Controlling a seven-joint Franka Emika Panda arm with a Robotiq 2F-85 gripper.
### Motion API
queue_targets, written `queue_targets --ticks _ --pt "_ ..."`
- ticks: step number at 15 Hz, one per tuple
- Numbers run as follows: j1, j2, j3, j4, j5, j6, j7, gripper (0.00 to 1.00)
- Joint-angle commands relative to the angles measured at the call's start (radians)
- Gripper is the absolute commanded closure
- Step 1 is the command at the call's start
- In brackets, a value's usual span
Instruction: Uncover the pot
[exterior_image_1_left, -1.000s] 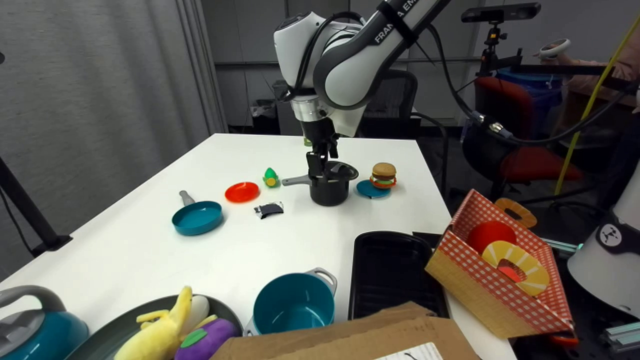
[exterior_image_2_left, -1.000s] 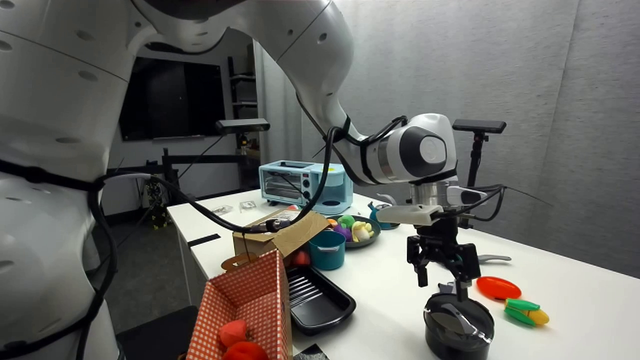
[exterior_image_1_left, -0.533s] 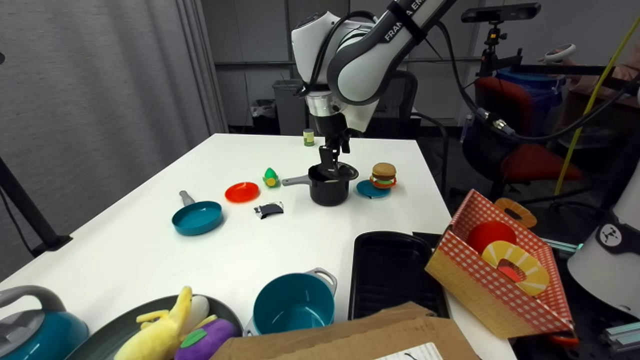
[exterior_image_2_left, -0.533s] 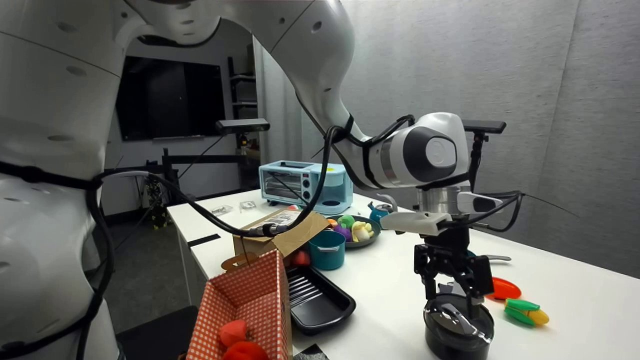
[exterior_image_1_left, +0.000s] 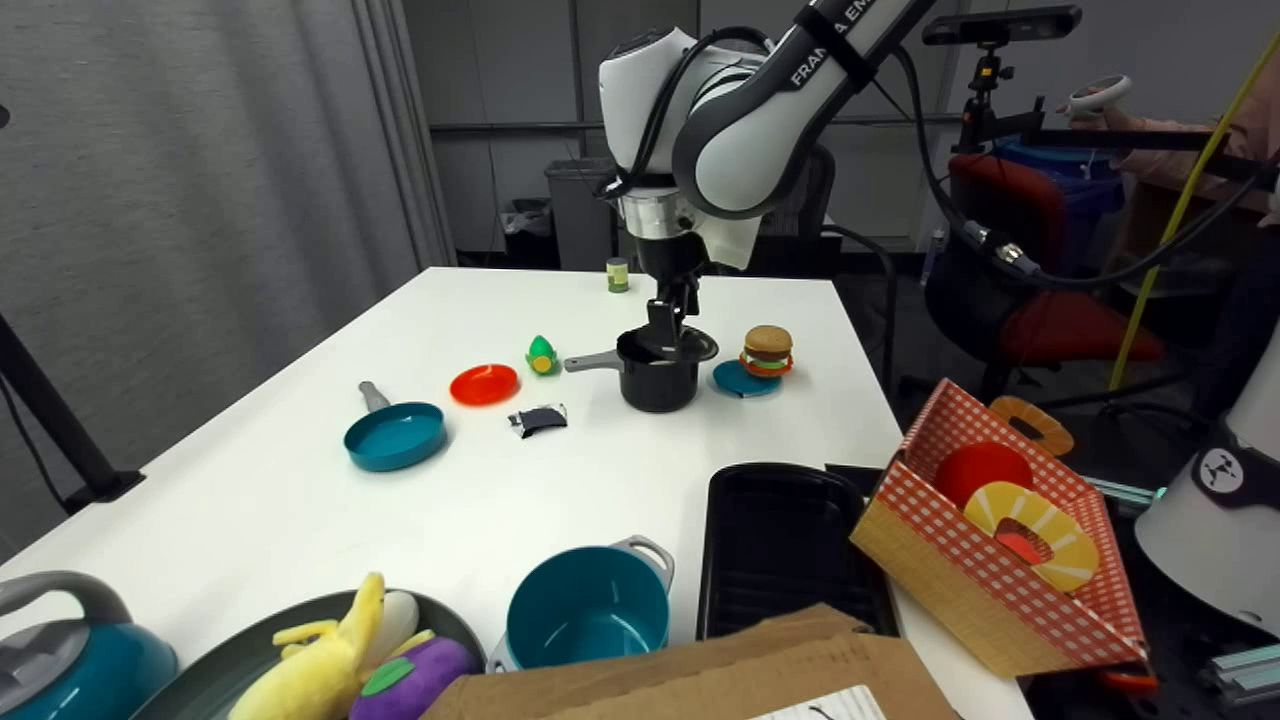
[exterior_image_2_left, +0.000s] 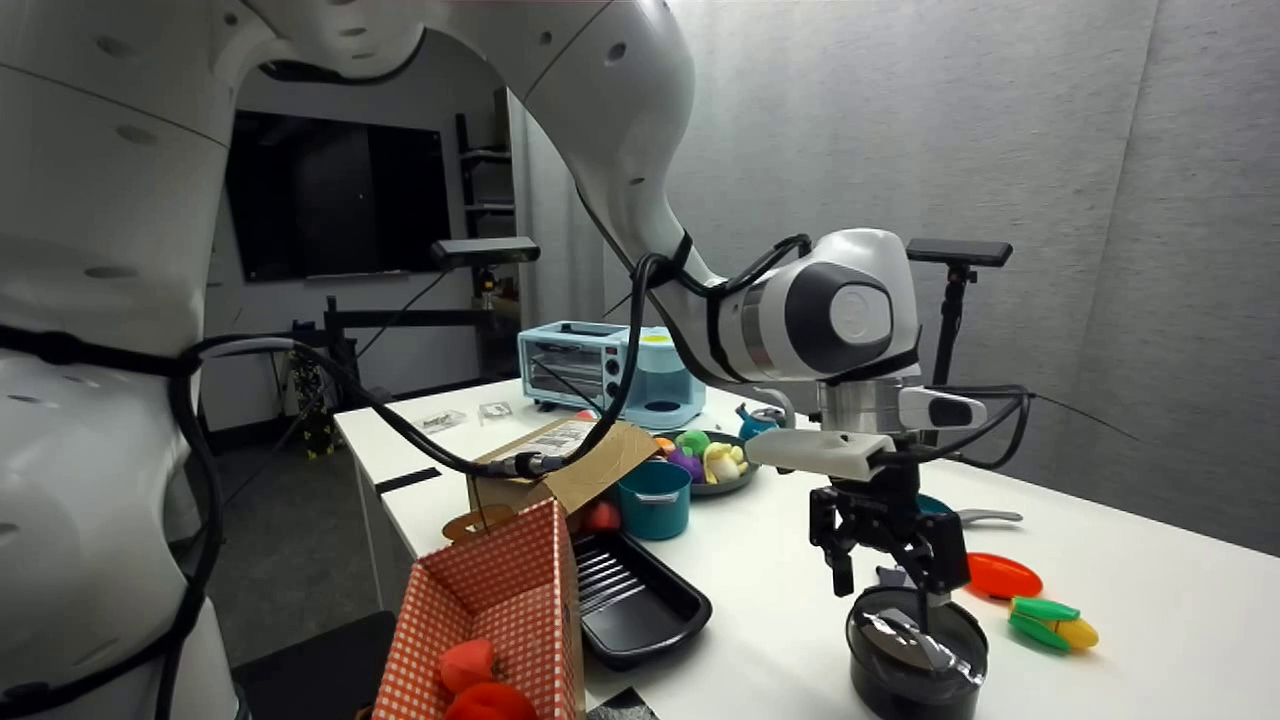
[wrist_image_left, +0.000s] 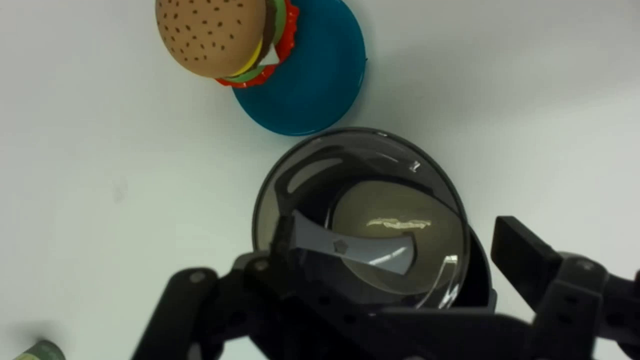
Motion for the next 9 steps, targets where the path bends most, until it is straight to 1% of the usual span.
queue_targets --ticks 1,5,9 --pt "-0.008 -0.038 0.024 -0.01 0.047 0.019 -0.093 0.0" --pt "-0.007 -0.039 0.041 0.002 0.074 0.013 -0.148 0.0" --pt "-0.002 -0.047 0.045 -0.017 0.067 0.015 -0.168 0.0"
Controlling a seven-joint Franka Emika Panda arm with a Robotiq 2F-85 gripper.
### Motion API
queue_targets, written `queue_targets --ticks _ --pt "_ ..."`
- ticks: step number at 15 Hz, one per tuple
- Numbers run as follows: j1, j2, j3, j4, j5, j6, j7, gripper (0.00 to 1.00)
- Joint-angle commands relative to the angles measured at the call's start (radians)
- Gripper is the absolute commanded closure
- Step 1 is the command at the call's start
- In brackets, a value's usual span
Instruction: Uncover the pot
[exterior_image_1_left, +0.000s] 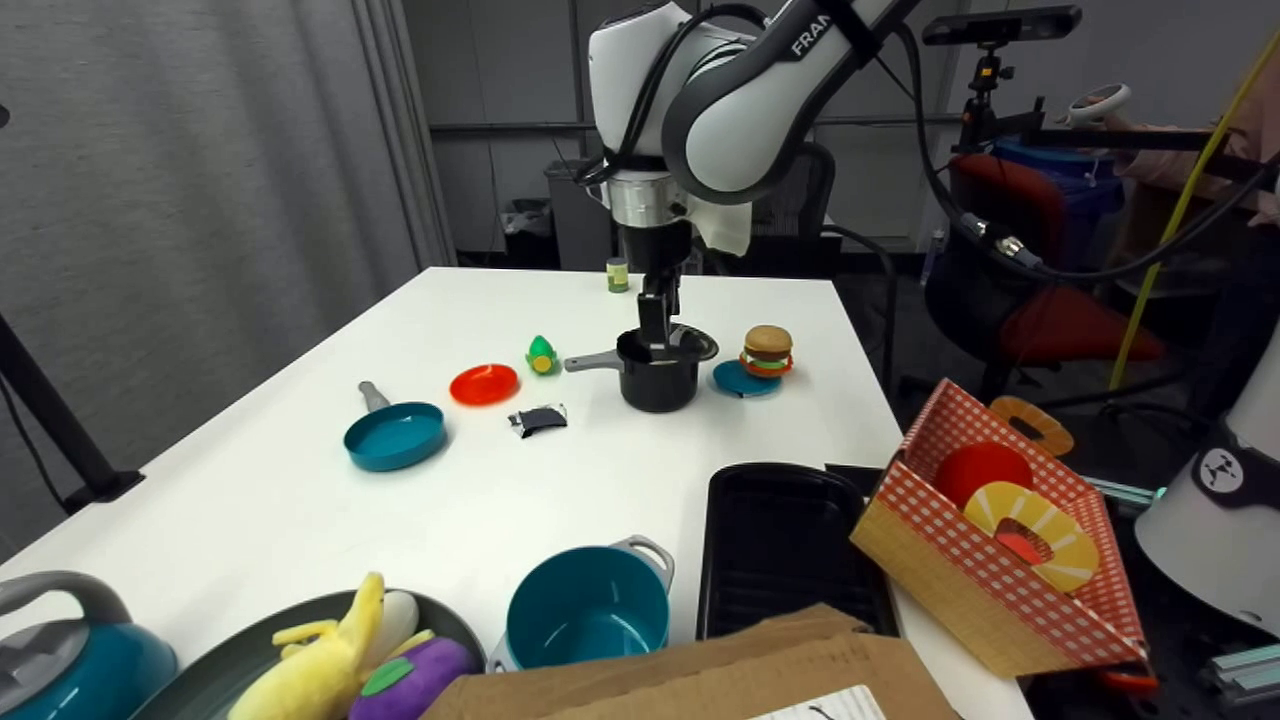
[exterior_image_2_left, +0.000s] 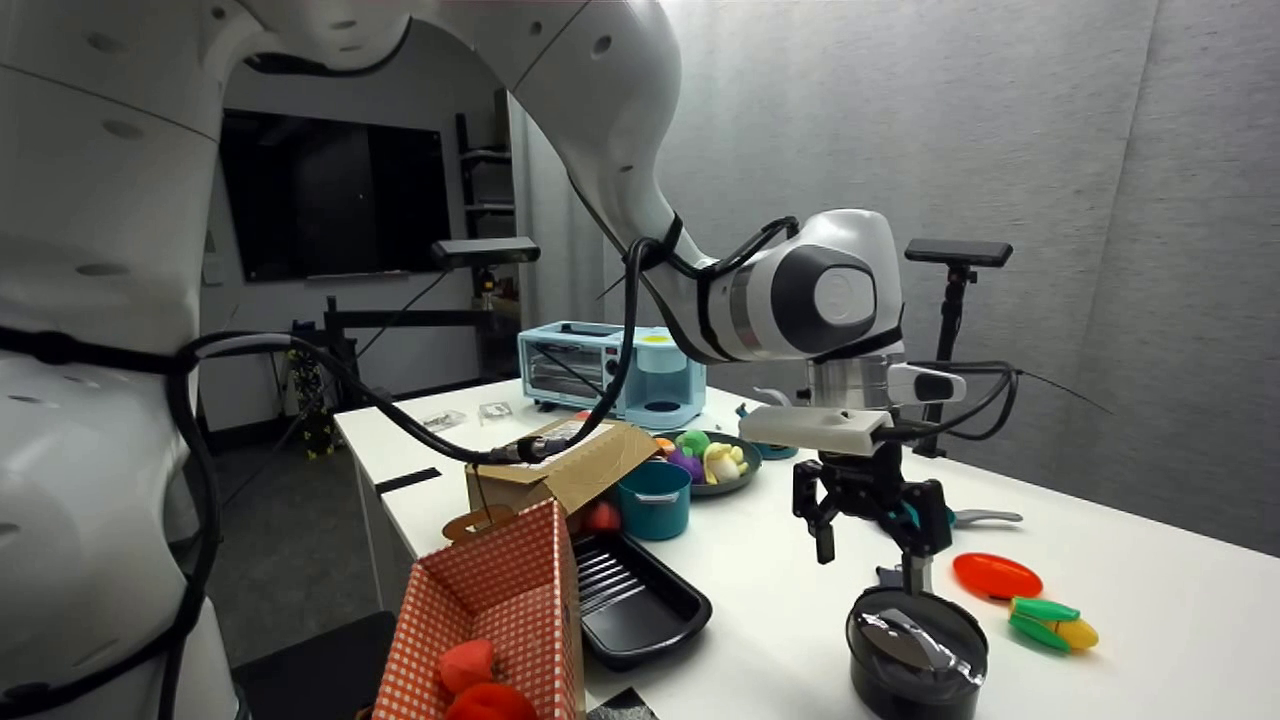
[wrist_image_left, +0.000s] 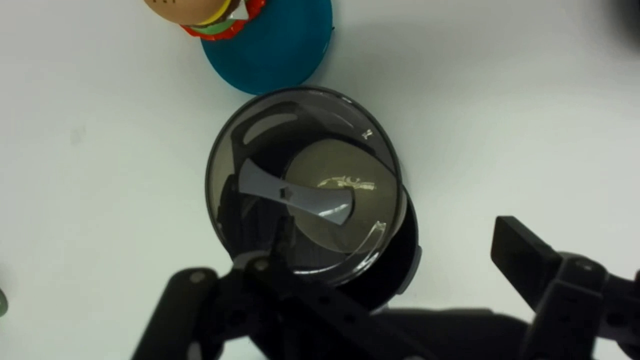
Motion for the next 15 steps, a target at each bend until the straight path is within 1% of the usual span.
queue_targets --ticks 1,10,15 --pt "-0.004 -0.024 0.005 -0.028 0.017 0.013 -0.044 0.0" --pt "-0.015 -0.029 -0.023 -0.073 -0.011 0.029 -0.048 0.0" --pt "-0.021 -0.027 -0.045 -0.078 -0.034 0.038 -0.043 0.0"
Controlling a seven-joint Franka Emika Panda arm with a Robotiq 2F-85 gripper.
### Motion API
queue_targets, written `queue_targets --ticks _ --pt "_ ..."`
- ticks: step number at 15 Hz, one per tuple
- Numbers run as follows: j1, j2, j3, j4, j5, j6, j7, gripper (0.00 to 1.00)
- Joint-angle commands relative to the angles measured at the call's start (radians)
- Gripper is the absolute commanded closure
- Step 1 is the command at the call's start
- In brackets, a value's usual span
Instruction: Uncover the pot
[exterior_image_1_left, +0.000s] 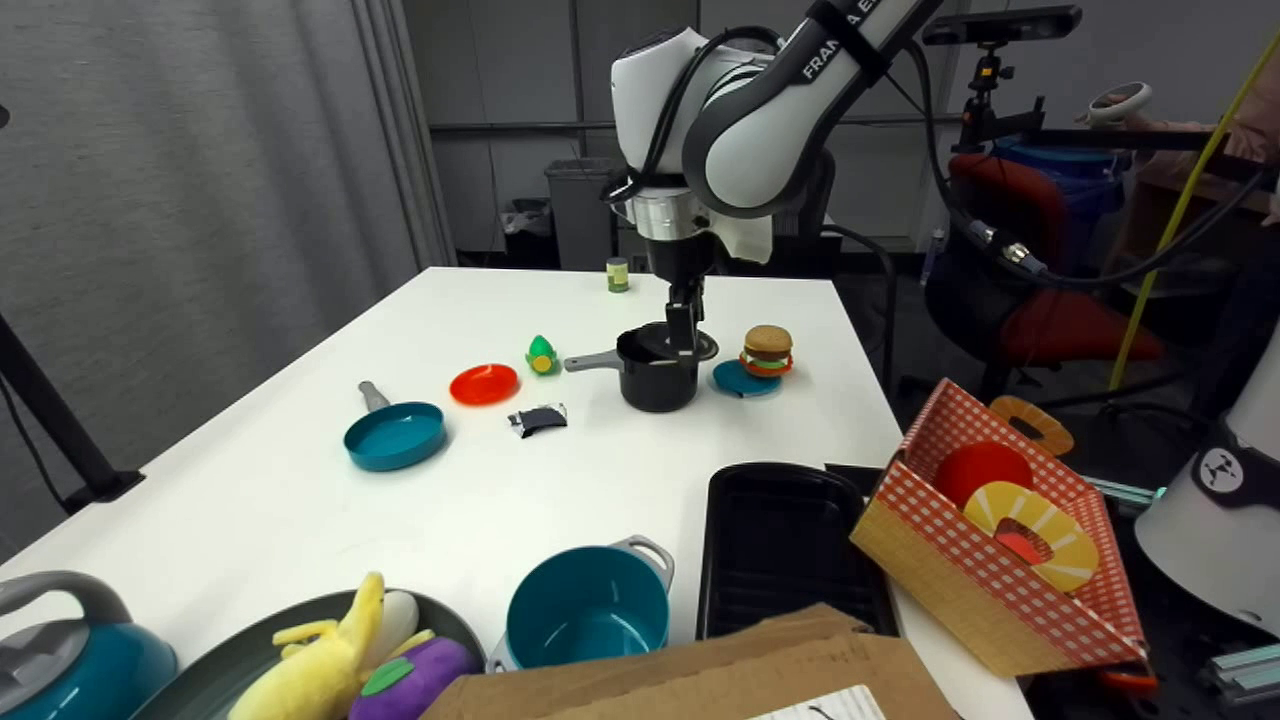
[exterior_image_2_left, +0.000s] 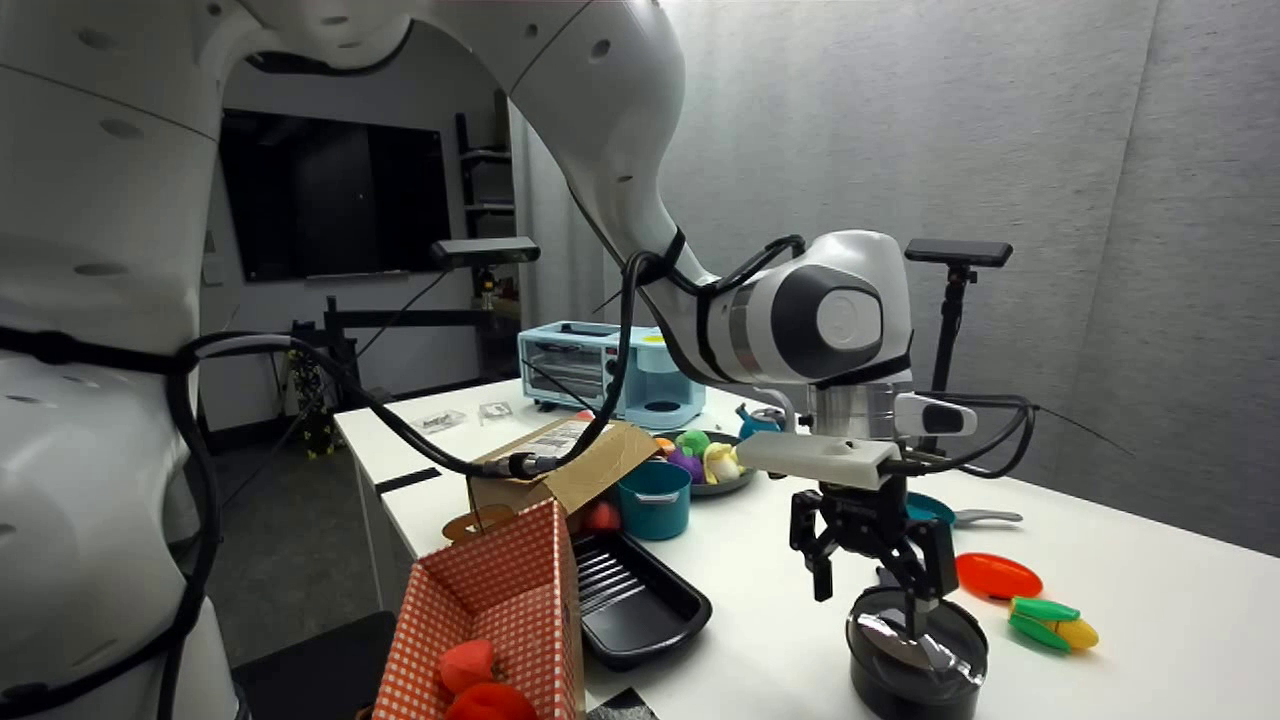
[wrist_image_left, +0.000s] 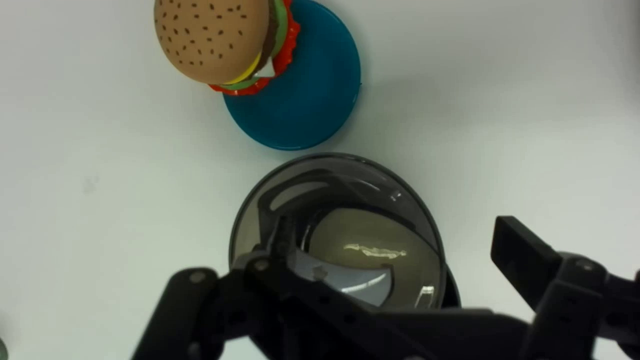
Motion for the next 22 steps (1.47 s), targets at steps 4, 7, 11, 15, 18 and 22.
queue_targets --ticks 4,7,11,15,18,22 --pt "-0.009 -0.02 -0.012 -0.024 -0.033 0.049 -0.018 0.0" --pt "-0.002 -0.012 -0.008 -0.022 -0.041 0.054 -0.018 0.0" --pt "0.011 -0.002 -0.003 -0.025 -0.064 0.056 -0.01 0.0" --pt "0.027 0.02 -0.007 -0.017 -0.12 0.069 0.009 0.0" --pt "0.038 0.037 -0.012 -0.013 -0.163 0.088 0.022 0.0" --pt "0.051 0.046 -0.016 -0.005 -0.23 0.102 0.047 0.0"
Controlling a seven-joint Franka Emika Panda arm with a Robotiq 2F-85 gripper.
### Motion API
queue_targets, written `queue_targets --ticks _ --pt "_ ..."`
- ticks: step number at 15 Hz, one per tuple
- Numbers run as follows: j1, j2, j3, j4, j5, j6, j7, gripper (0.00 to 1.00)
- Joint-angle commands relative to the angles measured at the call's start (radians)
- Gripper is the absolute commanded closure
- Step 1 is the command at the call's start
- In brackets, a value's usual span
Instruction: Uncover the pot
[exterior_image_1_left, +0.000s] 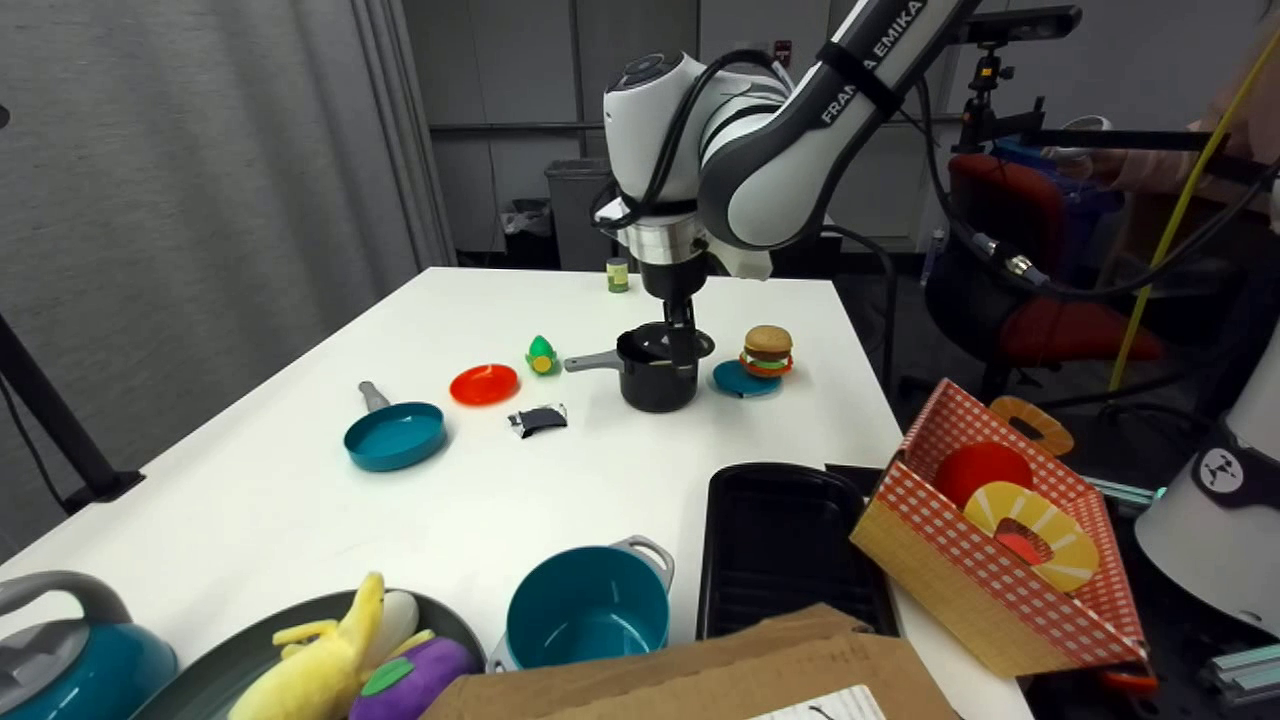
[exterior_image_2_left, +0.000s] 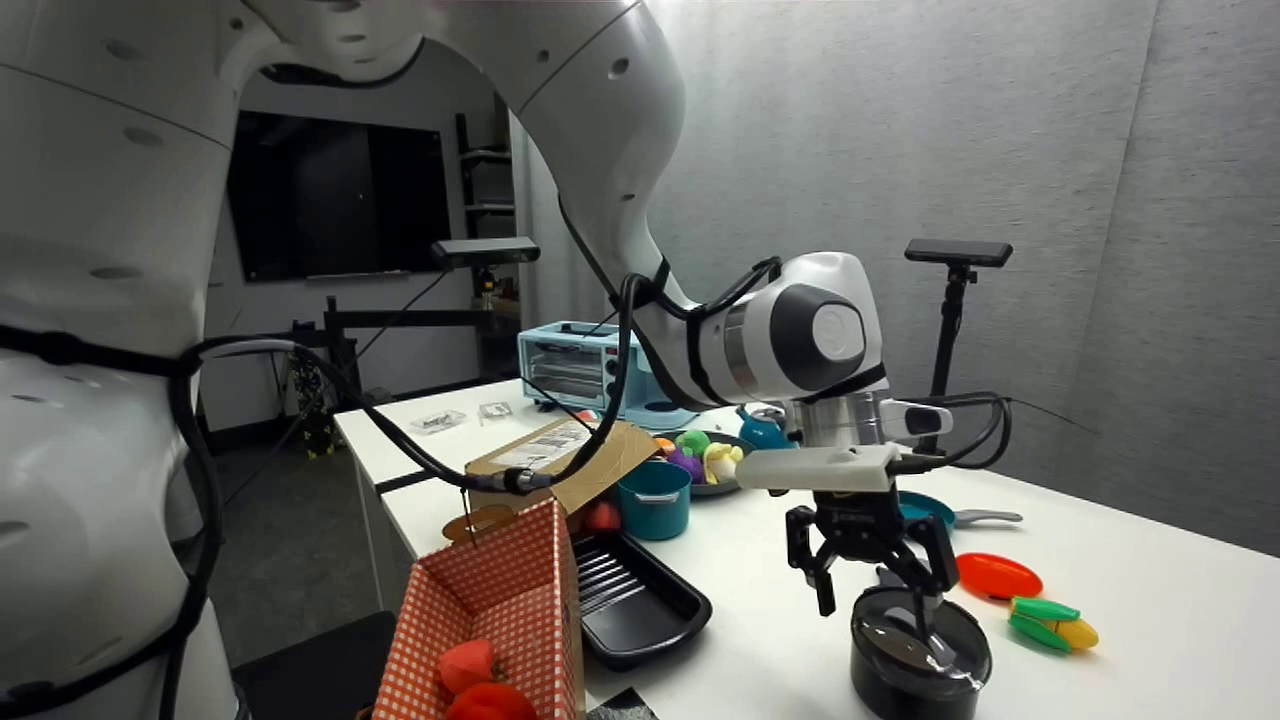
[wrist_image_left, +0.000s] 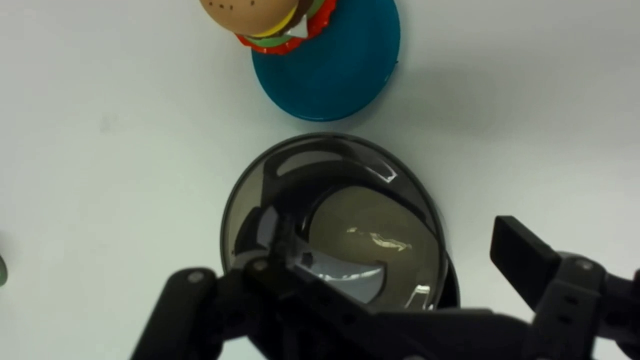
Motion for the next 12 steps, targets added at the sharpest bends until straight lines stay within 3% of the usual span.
queue_targets --ticks 1,12 --pt "0.025 0.013 -0.016 0.005 -0.073 0.041 0.044 0.0" --pt "0.059 0.013 -0.01 0.031 -0.102 0.053 0.058 0.0"
